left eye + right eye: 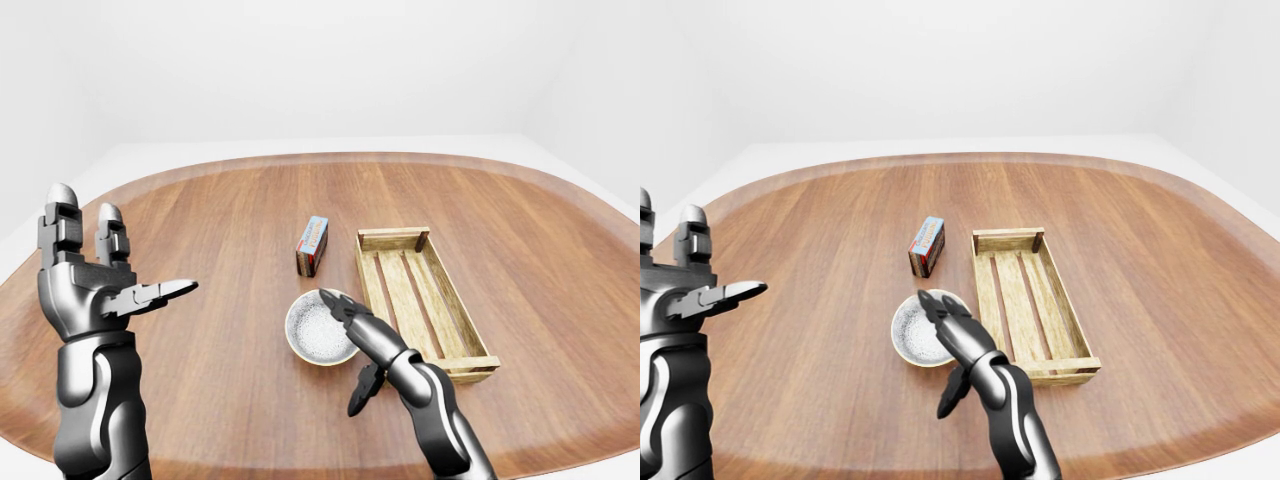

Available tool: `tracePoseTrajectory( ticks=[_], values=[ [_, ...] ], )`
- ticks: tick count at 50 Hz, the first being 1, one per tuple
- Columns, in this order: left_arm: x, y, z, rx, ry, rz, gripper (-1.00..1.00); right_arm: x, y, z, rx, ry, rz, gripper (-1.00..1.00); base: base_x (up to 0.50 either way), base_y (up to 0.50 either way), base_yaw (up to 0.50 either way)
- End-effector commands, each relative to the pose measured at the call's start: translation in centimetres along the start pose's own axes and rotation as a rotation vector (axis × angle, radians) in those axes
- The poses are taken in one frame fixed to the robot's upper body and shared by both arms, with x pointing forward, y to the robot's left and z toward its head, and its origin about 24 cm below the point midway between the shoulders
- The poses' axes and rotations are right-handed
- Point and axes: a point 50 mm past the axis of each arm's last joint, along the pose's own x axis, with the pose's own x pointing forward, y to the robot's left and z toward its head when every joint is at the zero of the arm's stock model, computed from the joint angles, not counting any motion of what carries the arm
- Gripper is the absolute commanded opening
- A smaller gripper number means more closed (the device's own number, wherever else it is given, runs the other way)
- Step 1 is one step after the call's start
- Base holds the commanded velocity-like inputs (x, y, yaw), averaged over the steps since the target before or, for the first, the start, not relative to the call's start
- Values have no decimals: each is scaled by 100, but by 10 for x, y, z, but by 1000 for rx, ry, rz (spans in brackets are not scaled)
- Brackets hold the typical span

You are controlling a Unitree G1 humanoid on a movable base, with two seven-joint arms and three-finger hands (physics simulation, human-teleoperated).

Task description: Pick up the bowl on the left and put it in the tray.

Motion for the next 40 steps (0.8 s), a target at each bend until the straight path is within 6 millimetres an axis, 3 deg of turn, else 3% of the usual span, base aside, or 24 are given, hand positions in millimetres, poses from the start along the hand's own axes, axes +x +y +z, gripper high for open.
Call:
tracePoseTrajectory(
  ticks=[1, 40],
  values=[
    [0, 0, -1, -1, 3, 3, 100, 3, 4, -11, 26, 39, 19, 100, 0, 0, 0],
    [1, 1, 1, -5, -3, 7, 100, 15, 11, -19, -58, 108, 150, 100, 0, 0, 0]
  ],
)
